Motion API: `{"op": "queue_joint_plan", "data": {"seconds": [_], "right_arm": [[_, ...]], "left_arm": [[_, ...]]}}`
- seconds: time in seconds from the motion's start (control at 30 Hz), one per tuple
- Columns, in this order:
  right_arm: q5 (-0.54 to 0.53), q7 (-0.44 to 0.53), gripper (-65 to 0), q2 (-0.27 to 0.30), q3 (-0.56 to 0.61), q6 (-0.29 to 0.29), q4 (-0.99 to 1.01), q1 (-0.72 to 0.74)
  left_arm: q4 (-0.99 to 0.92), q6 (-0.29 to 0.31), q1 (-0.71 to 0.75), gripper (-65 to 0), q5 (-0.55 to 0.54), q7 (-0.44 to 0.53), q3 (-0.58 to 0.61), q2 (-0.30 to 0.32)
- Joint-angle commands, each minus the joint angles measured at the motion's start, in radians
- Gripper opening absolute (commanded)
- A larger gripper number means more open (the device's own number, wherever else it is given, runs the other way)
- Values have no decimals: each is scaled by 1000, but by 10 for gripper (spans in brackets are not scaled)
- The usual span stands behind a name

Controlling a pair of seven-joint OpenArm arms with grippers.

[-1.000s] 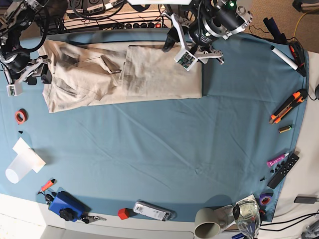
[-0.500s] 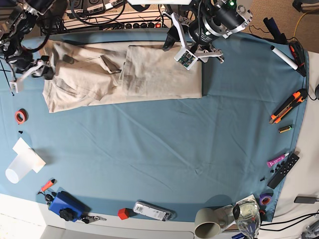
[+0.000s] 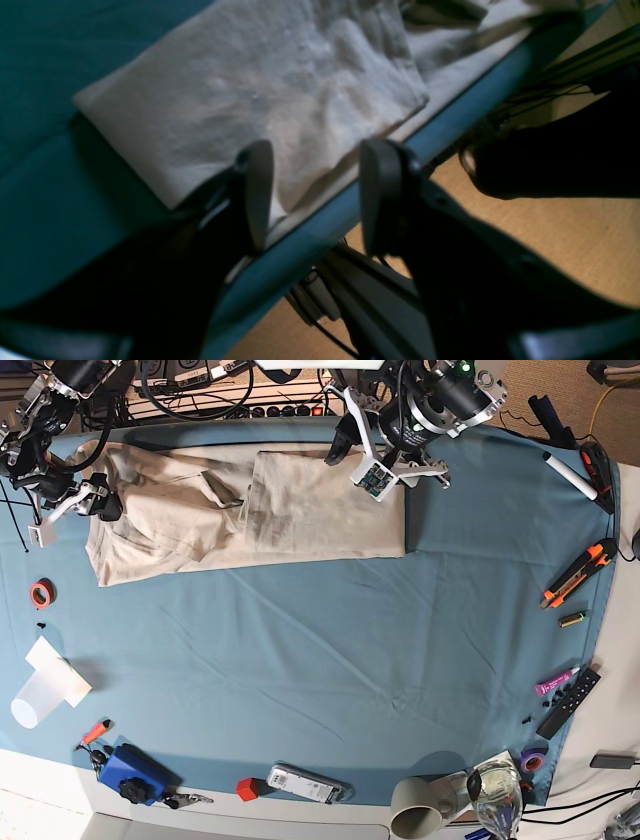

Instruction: Fold the T-shirt properly

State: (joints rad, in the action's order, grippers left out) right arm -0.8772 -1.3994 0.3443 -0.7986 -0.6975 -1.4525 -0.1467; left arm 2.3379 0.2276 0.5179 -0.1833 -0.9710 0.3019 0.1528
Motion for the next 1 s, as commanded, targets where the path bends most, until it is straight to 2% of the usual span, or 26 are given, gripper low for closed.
{"op": "queue_joint_plan", "data": {"seconds": [0.0,0.2,0.33,0.4,0.6,0.87,0.97], "right_arm": [[4,3,-286,18,-5,-1,5,6],[22,3,-286,18,43,-1,135,6],[21,3,-296,18,116,-1,198,5],[20,3,-356,19,156,-1,200,5],[-43,3,-639,18,204,-1,198,5],[-39,3,-650,24,187,-1,113,6],[7,89,-650,51,158,-1,45,12]], "left_arm": [[18,1,3,-367,-6,22,3,-3],[18,1,3,-367,-6,22,3,-3],[18,1,3,-367,-6,23,3,-3],[18,1,3,-367,-7,29,3,-3],[18,1,3,-367,-6,29,3,-3],[18,1,3,-367,-6,29,3,-3],[18,1,3,-367,-6,29,3,-3]]}}
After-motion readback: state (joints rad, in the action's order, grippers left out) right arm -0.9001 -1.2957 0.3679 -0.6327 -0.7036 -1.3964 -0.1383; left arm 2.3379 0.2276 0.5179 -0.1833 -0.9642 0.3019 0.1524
